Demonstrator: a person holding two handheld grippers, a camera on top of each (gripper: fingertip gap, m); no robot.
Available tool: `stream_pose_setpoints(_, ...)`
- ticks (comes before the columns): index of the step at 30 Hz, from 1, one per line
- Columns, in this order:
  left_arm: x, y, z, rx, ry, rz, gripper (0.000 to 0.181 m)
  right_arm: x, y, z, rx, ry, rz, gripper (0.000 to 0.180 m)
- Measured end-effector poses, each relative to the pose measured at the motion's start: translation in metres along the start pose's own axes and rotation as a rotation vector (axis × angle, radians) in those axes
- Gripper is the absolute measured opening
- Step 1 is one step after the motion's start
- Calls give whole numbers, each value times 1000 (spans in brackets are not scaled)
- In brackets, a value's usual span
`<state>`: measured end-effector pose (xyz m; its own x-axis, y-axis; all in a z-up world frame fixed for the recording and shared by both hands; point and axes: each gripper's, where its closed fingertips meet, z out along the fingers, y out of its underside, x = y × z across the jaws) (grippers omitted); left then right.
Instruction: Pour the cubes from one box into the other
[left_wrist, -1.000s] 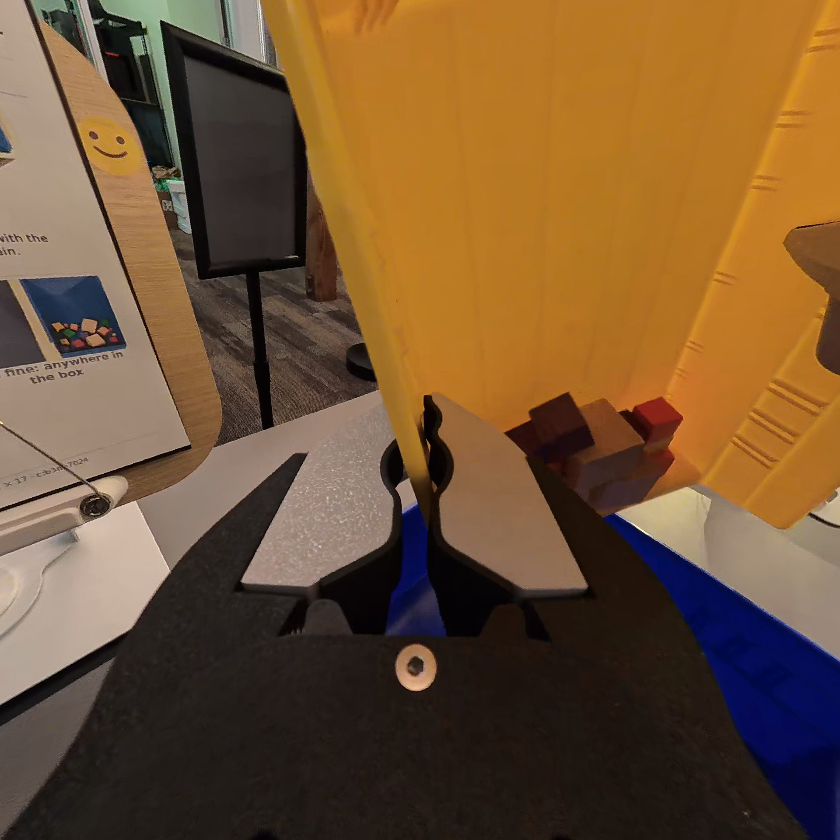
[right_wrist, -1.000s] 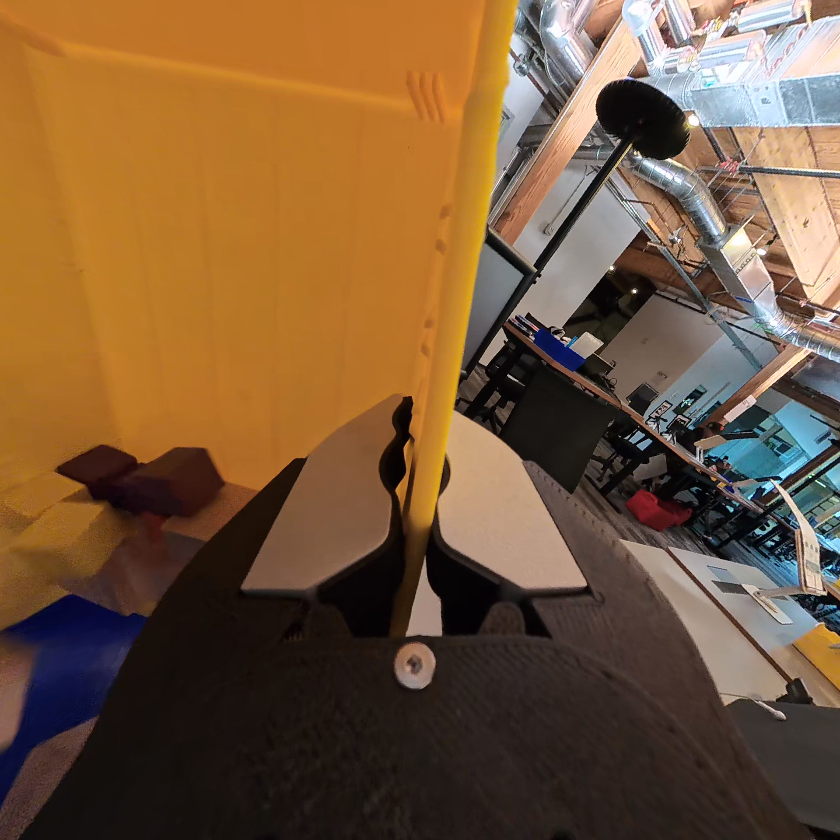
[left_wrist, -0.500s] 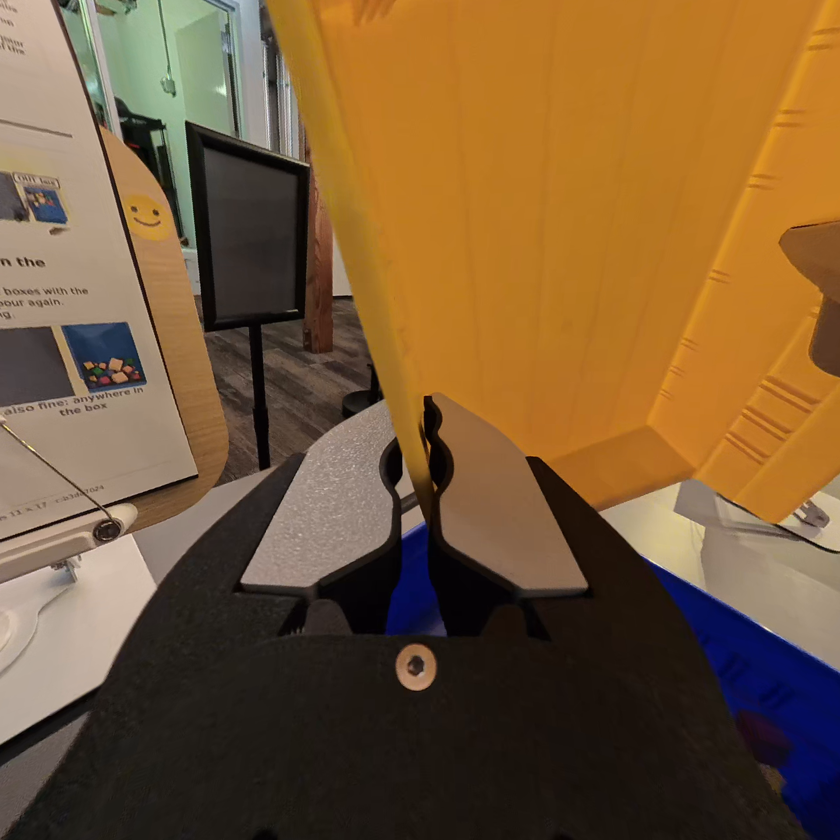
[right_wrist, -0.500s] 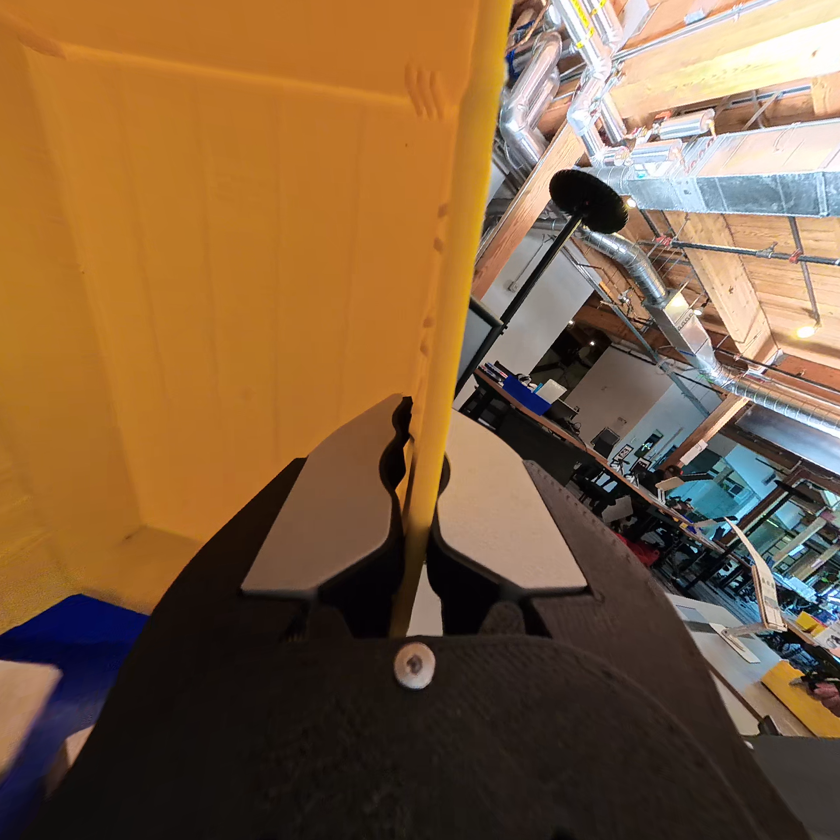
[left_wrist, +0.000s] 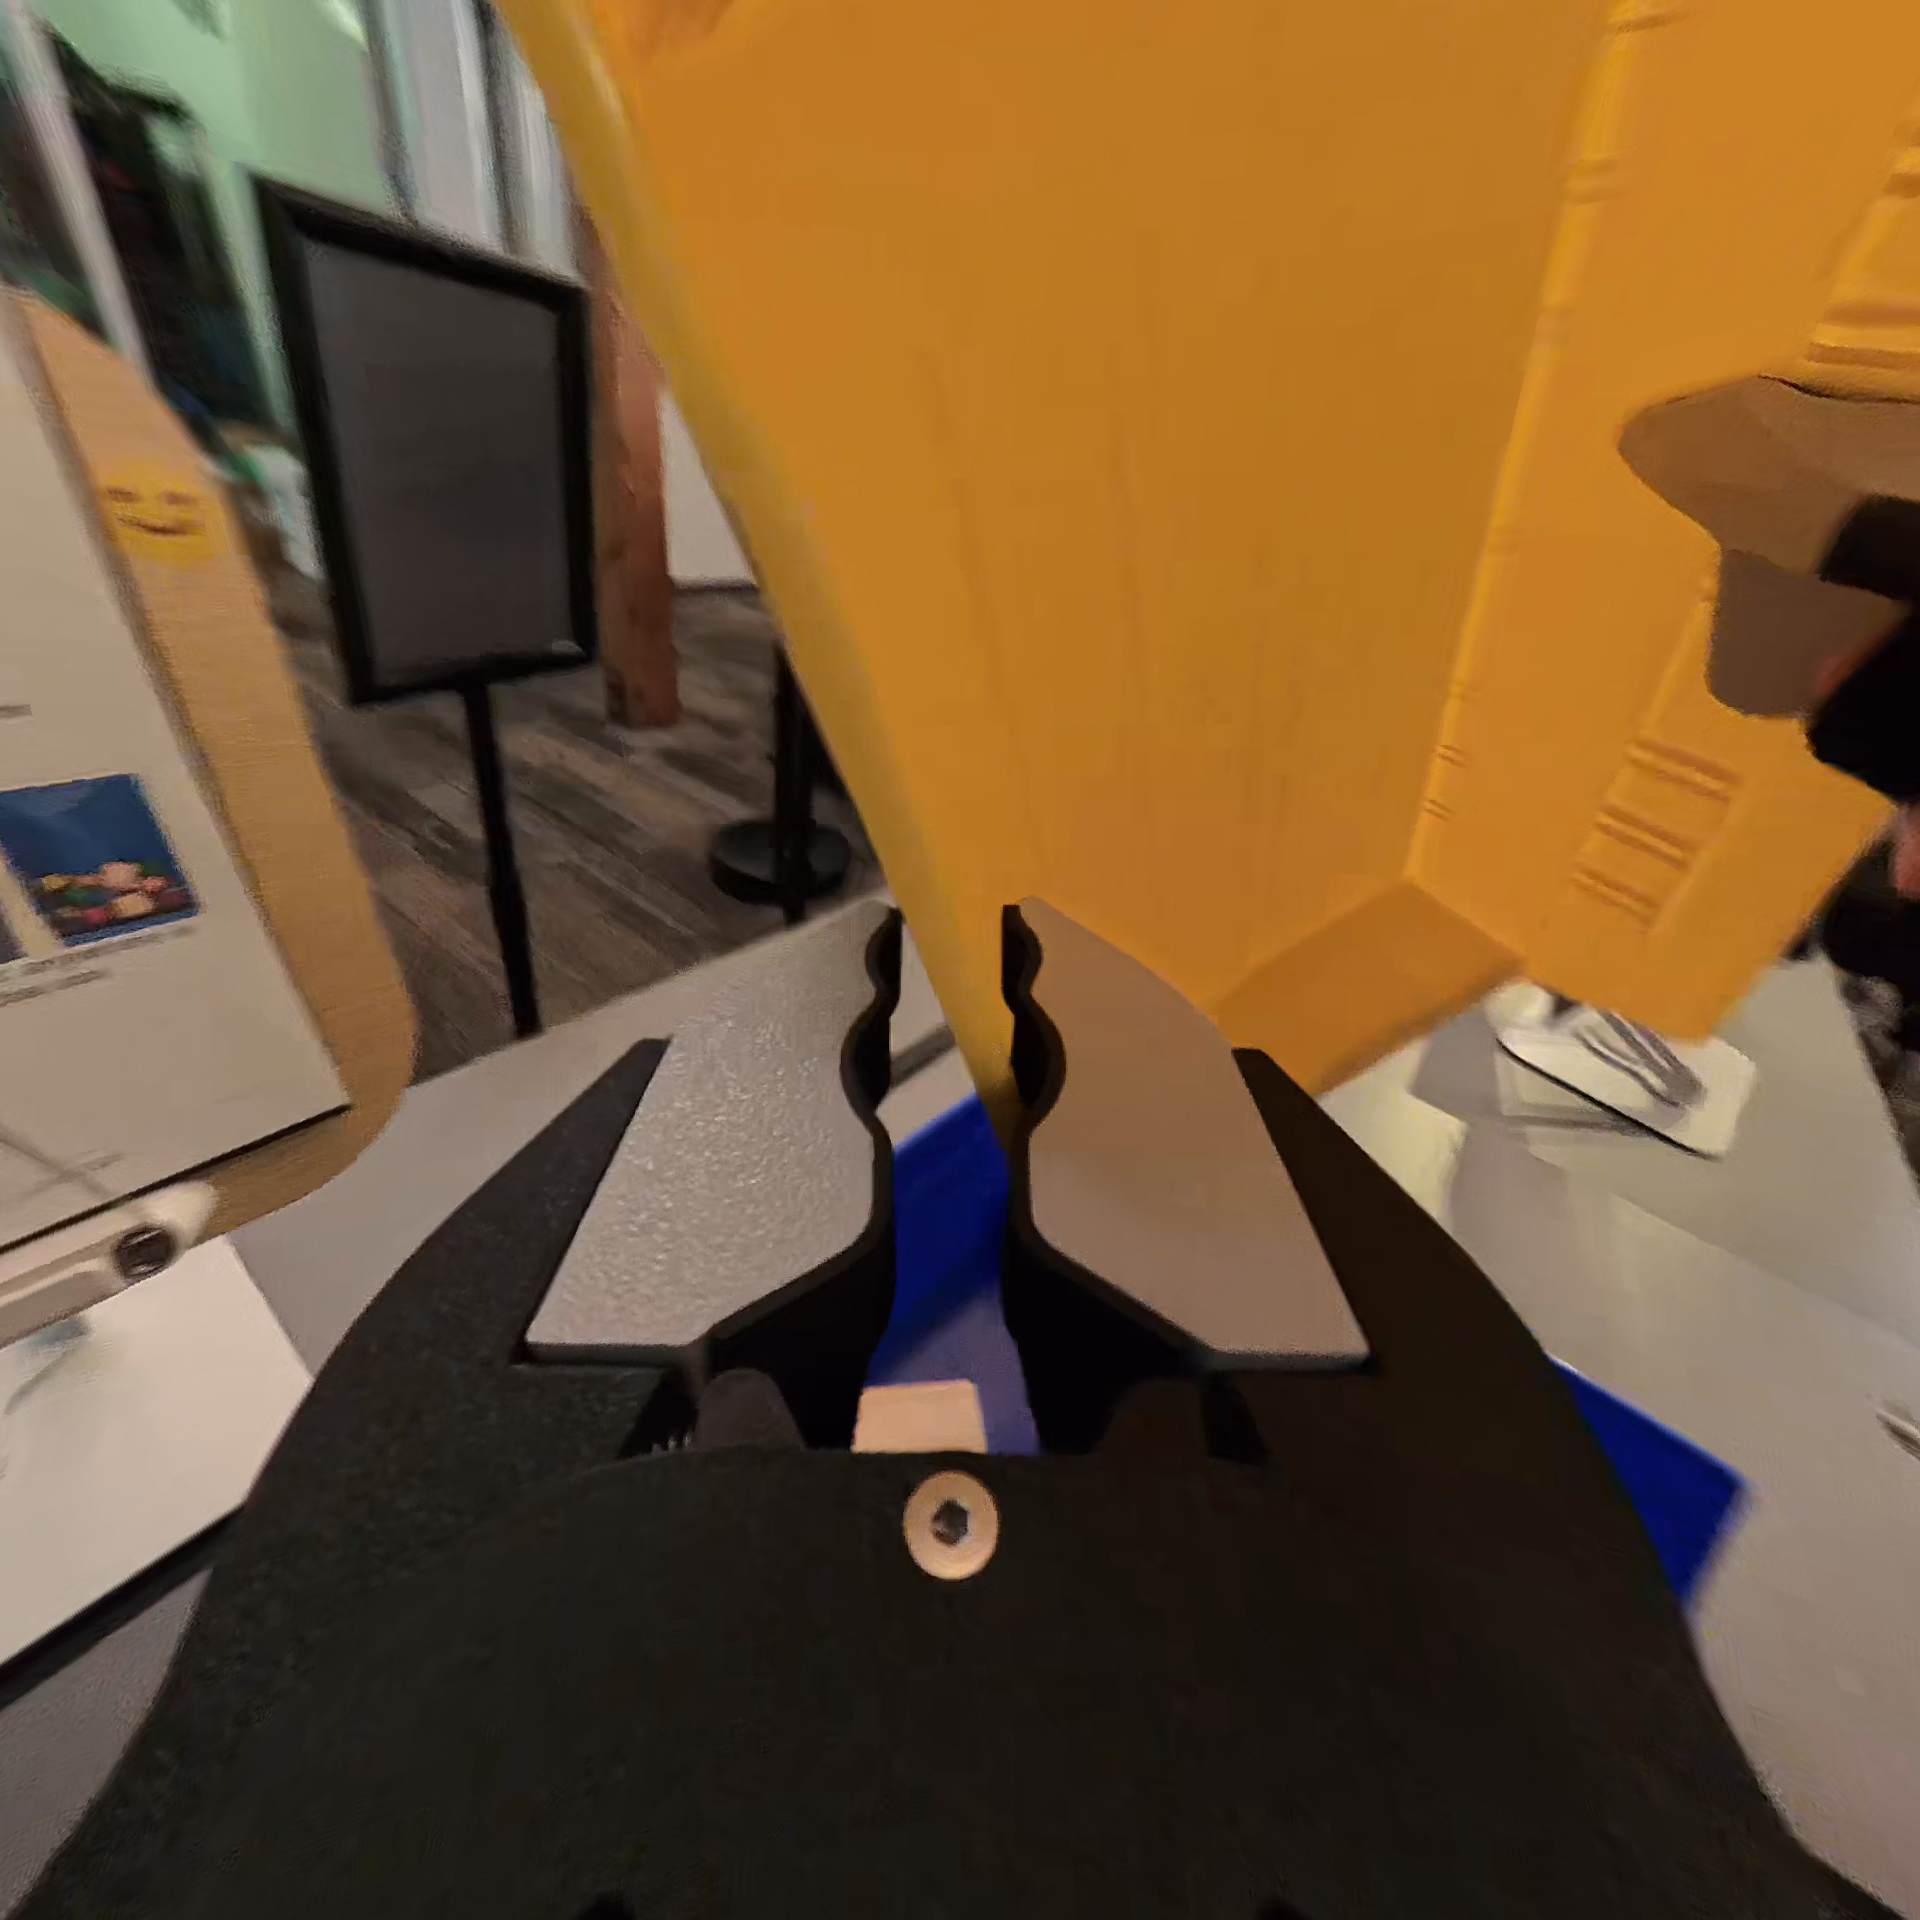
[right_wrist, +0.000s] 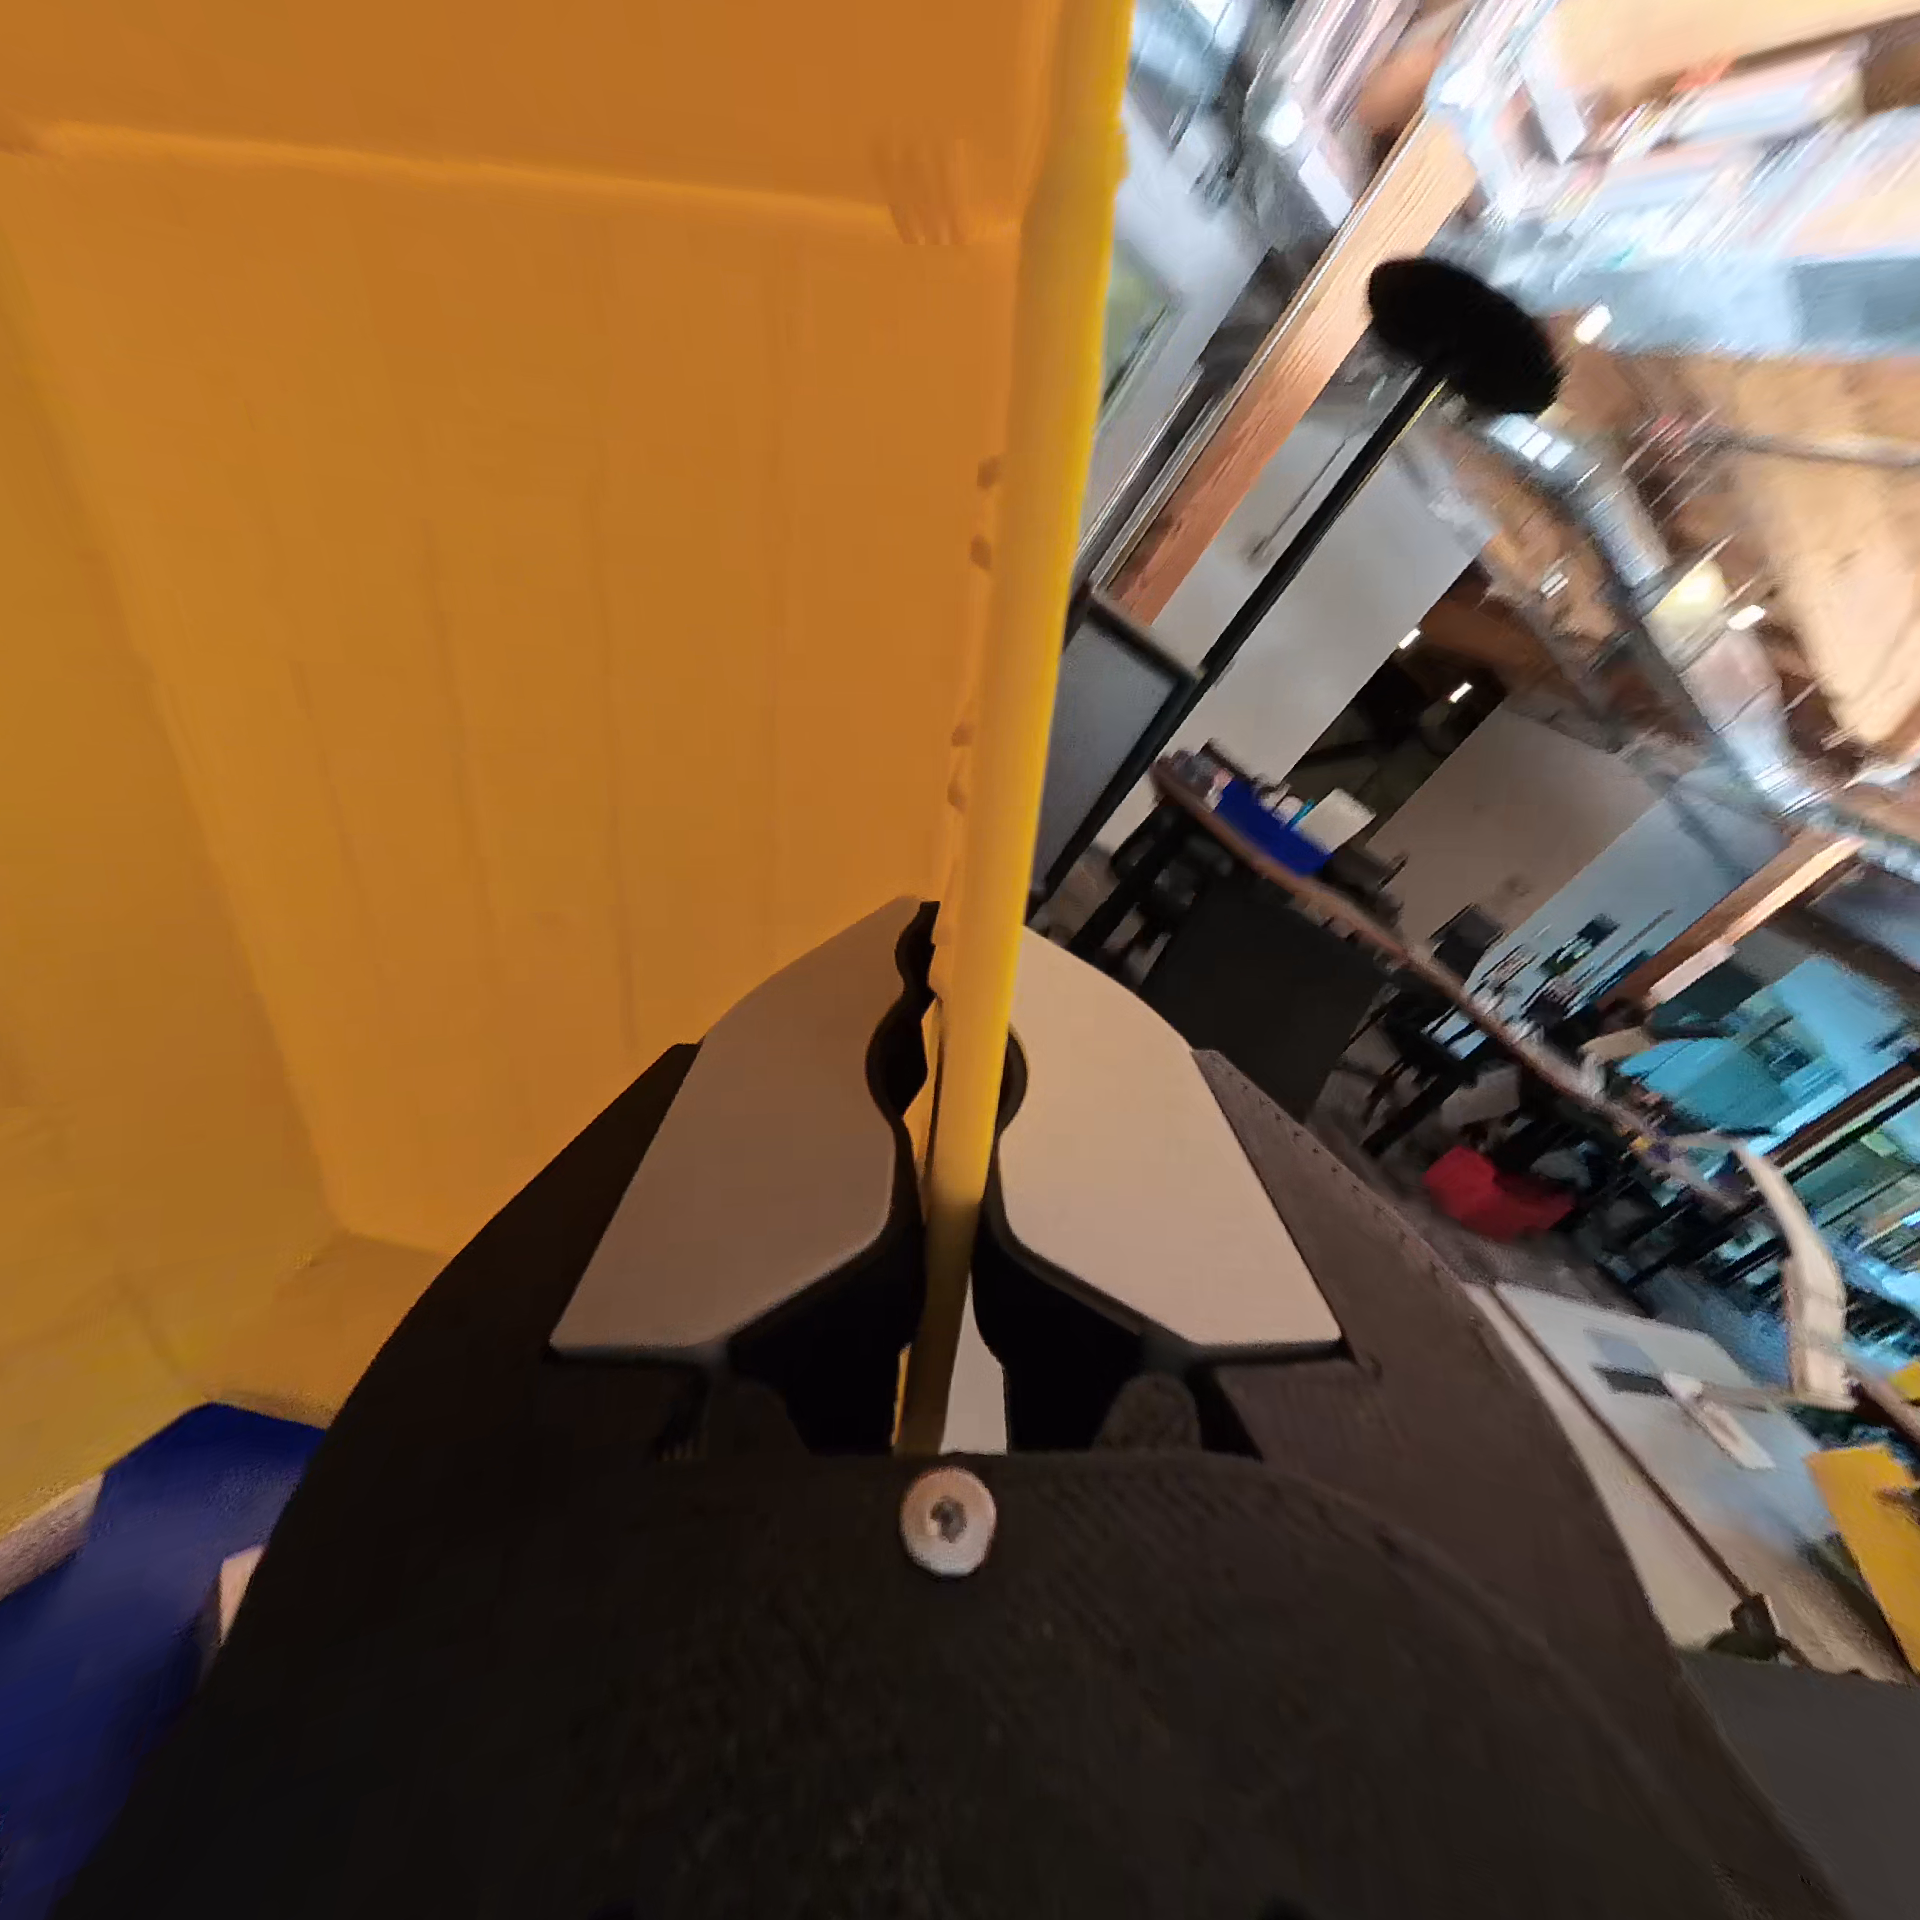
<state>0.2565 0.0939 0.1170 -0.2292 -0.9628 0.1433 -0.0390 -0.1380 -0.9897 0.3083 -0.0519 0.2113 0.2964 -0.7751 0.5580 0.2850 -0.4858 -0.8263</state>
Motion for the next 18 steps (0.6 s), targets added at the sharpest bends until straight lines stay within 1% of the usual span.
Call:
stream_pose_setpoints(1, 11, -6, 3, -65, 37, -2, 24, 11, 0, 12, -74, -56, 19, 3)
stream_pose_setpoints(2, 24, -16, 4, -106, 72, 8, 33, 22, 5, 24, -175, -127, 63, 3)
stream_pose_setpoints(4, 41, -33, -2, -173, 82, 43, 62, 47, 27, 41, -415, -239, 145, 4)
stream_pose_setpoints(6, 43, -33, -18, -267, 43, 107, 84, 76, 58, 44, -599, -285, 188, 4)
stream_pose_setpoints(7, 37, -23, -28, -320, 9, 136, 86, 89, 75, 42, -667, -300, 207, 4)
stream_pose_setpoints(8, 29, -7, -38, -375, -23, 147, 81, 102, 94, 37, -725, -305, 217, 4)
stream_pose_setpoints(9, 24, 15, -46, -433, -25, 128, 75, 114, 114, 31, -777, -310, 234, 4)
stream_pose_setpoints(11, 12, 68, -56, -577, -18, 33, 63, 134, 156, 17, -879, -304, 254, 5)
stream_pose_setpoints(14, -8, 122, -58, -628, -105, -14, 66, 155, 223, -9, -1070, -287, 272, 5)
stream_pose_setpoints(16, -4, 156, -61, -741, -97, -53, 72, 159, 263, -26, -1186, -279, 313, 5)
stream_pose_setpoints(17, -2, 171, -62, -792, -95, -84, 78, 158, 281, -32, -1232, -287, 335, 5)
stream_pose_setpoints(18, 0, 182, -61, -825, -84, -118, 79, 152, 298, -39, -1271, -310, 350, 5)
